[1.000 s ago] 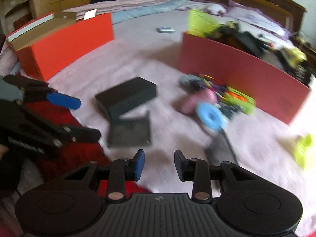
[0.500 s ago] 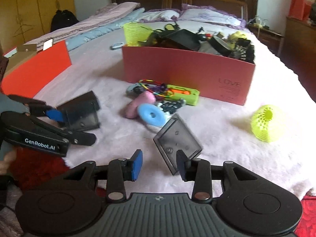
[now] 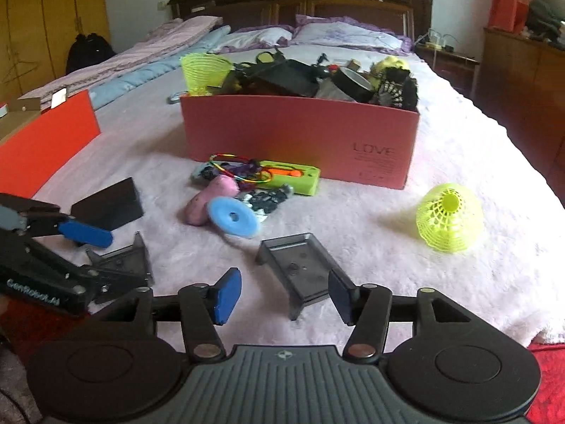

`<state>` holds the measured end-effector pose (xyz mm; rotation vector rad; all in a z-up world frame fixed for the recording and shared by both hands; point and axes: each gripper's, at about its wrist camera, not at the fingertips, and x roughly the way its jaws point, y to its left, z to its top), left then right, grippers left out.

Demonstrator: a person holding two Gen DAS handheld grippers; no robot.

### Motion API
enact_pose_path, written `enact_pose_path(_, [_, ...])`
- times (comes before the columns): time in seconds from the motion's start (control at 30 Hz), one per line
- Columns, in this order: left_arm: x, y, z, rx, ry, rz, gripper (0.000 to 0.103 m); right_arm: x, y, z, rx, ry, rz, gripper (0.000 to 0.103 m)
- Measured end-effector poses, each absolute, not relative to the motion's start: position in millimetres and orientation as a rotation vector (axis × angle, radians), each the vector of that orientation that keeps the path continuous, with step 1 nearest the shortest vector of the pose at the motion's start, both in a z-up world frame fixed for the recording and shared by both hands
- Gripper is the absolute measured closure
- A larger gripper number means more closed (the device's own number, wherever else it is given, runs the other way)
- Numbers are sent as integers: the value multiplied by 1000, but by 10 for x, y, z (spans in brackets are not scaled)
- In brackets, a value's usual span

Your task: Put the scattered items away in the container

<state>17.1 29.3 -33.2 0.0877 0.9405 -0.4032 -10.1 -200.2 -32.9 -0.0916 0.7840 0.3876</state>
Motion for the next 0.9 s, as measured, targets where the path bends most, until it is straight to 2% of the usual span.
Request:
enact_pose_path(0.3, [207, 263, -378, 111, 959, -353, 20, 82, -1975, -380, -140, 778, 366, 34])
enact_pose_path(0.9, [227, 289, -412, 101, 960, -333, 20, 277, -1914, -578, -129, 832, 404, 32])
